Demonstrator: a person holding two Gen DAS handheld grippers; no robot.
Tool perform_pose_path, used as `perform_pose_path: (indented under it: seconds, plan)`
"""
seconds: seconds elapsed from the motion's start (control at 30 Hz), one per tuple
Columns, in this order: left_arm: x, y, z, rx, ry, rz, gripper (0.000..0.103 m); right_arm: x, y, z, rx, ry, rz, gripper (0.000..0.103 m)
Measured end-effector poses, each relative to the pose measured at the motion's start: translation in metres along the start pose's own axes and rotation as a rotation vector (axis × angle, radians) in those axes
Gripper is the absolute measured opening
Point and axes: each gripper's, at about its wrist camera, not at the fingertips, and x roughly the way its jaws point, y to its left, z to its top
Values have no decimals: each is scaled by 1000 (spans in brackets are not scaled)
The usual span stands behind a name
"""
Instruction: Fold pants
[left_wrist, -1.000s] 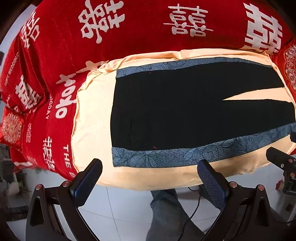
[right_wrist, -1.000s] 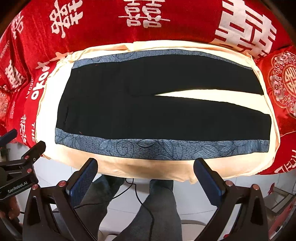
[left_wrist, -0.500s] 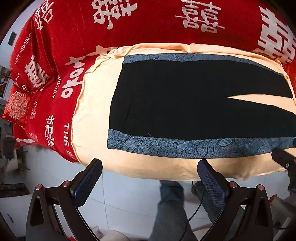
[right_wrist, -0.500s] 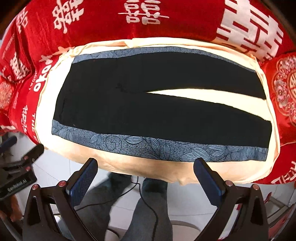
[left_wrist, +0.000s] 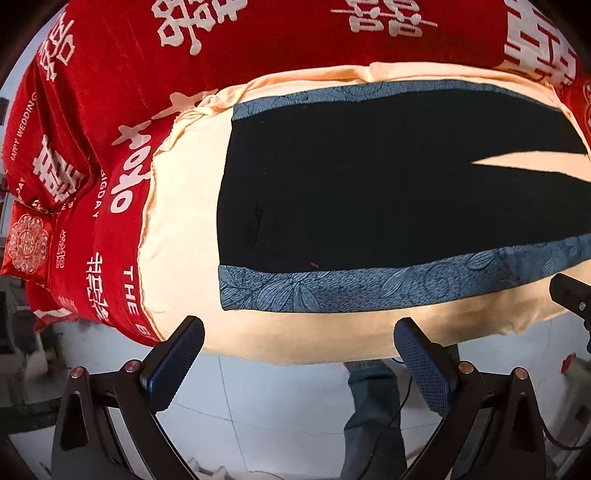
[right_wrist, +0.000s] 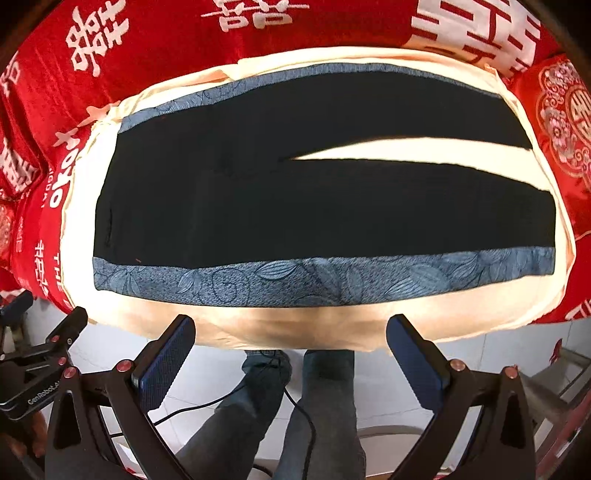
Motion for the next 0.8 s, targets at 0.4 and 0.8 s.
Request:
perform_pose_path:
  seconds: [0.4, 0.8]
  plan:
    - [23, 7, -6, 9, 10, -37, 103, 18, 11, -8, 13, 17, -18, 103]
    - [116, 66, -21, -318, 32, -363, 103, 108, 16, -19, 178, 92, 576, 99]
